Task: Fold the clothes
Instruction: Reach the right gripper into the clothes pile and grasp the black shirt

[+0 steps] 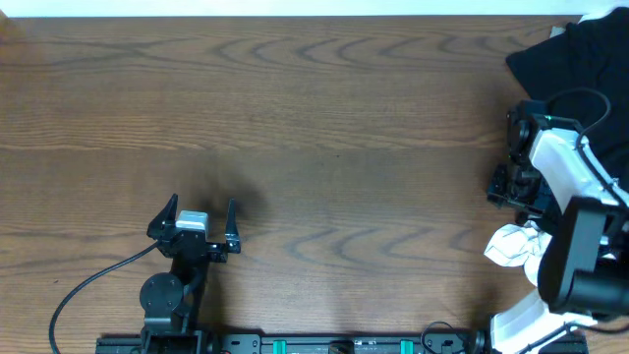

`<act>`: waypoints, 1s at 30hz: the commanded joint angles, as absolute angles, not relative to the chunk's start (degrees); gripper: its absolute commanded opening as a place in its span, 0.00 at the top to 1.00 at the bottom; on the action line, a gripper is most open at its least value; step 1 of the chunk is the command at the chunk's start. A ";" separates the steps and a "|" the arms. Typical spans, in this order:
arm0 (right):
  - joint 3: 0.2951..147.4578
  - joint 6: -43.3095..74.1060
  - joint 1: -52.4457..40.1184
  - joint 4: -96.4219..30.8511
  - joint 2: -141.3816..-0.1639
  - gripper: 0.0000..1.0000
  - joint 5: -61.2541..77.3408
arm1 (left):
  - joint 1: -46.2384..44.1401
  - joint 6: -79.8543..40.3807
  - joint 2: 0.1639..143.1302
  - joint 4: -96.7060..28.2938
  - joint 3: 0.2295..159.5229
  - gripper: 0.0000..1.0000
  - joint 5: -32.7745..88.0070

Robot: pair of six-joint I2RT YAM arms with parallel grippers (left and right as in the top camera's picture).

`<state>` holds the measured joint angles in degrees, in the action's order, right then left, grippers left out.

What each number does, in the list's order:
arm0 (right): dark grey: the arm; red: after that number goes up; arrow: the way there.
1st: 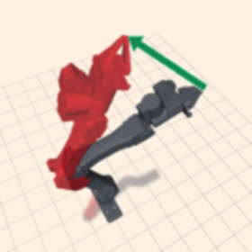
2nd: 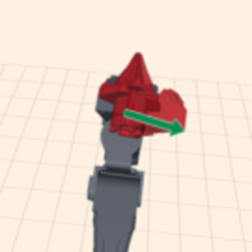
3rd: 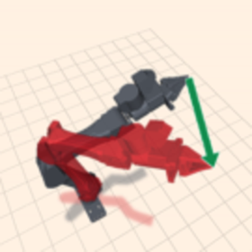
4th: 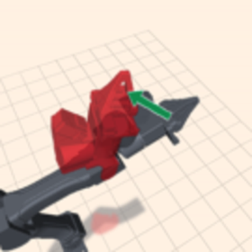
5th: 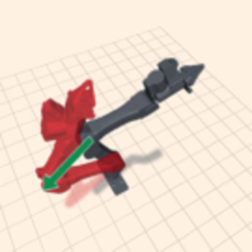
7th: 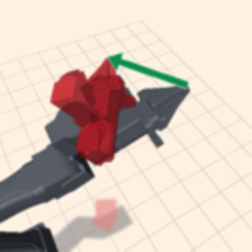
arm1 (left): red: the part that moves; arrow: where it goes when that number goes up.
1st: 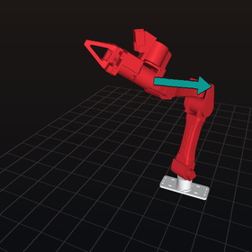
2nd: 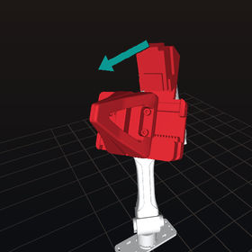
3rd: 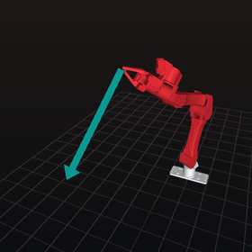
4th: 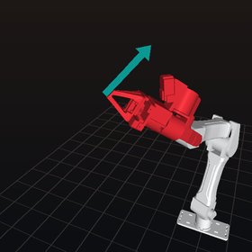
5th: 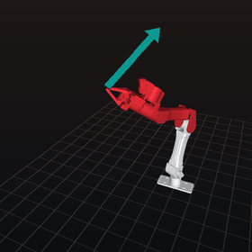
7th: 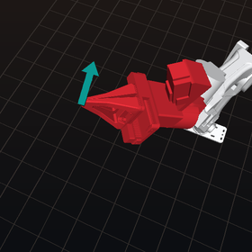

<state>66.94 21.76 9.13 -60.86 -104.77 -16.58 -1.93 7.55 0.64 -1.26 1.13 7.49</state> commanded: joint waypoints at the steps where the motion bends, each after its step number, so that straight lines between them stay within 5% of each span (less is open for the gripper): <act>1: 66.50 22.72 10.39 -60.05 -106.85 0.46 -17.82 | -1.69 7.90 0.62 -3.20 0.25 0.02 8.29; 11: 64.38 23.33 13.52 -55.40 -107.70 0.47 -19.94 | -1.69 7.90 0.60 -3.20 0.25 0.02 8.29; 18: 63.22 23.33 13.58 -53.91 -107.70 0.99 -19.79 | -1.69 7.90 0.62 -3.22 0.25 0.02 8.29; 30: 76.44 23.09 13.02 -65.84 -98.67 0.99 -13.04 | -1.69 7.90 0.62 -3.22 0.25 0.02 8.29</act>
<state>72.23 23.00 13.26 -64.88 -104.53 -15.31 -1.93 7.55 0.64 -1.26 1.13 7.49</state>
